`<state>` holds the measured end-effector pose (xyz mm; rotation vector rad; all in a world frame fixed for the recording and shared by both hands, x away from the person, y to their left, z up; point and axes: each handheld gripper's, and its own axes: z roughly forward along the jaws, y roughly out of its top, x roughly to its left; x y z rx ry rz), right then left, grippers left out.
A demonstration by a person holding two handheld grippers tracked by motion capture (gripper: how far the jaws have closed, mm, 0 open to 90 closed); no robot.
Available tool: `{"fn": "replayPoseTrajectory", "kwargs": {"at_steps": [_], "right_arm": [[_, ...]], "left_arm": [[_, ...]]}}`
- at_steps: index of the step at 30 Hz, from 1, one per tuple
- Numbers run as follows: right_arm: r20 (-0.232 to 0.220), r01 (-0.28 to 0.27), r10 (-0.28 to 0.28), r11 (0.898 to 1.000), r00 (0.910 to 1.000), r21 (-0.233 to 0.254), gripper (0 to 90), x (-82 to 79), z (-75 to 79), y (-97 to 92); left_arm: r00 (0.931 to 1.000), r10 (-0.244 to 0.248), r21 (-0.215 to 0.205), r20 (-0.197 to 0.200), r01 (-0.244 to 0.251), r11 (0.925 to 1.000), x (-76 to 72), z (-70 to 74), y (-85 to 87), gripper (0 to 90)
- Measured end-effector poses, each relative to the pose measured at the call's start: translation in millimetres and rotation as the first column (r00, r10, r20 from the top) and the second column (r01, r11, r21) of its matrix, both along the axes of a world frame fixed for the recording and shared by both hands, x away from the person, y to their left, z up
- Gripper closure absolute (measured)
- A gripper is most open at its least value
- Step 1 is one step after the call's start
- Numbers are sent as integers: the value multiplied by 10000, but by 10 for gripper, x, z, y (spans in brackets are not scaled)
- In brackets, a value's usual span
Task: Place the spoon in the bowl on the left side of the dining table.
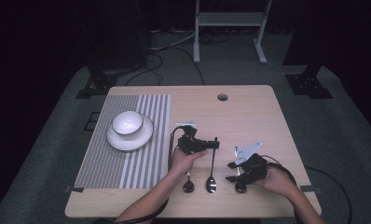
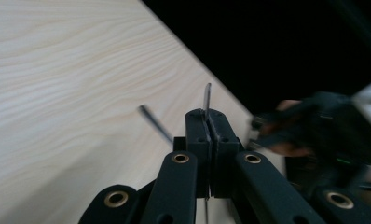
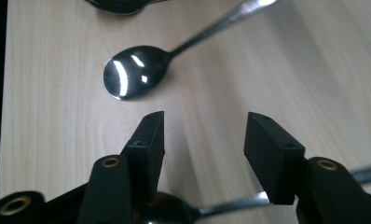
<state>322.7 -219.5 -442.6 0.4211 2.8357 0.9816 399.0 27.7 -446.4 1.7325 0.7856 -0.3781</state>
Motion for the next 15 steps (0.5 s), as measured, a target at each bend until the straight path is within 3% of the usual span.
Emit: {"fn": "replayPoseTrajectory", "kwargs": {"at_steps": [2, 8, 15], "right_arm": [[-73, 194, -193, 9998, 9998, 53, 438, 9, -1, -44], [-467, 988, -964, 9937, 9942, 528, 396, 74, -28, -271], [-485, 1464, -1429, 9861, 9886, 786, 354, 101, -2, -406]], "left_arm": [[10000, -25, -43, 30, 25, 10000, -6, 16, 1, 893], [9977, -93, 95, 673, 87, 9999, -51, 201, 12, 893], [9924, -71, 263, 1225, 39, 9996, -50, 372, 85, 893]]}}
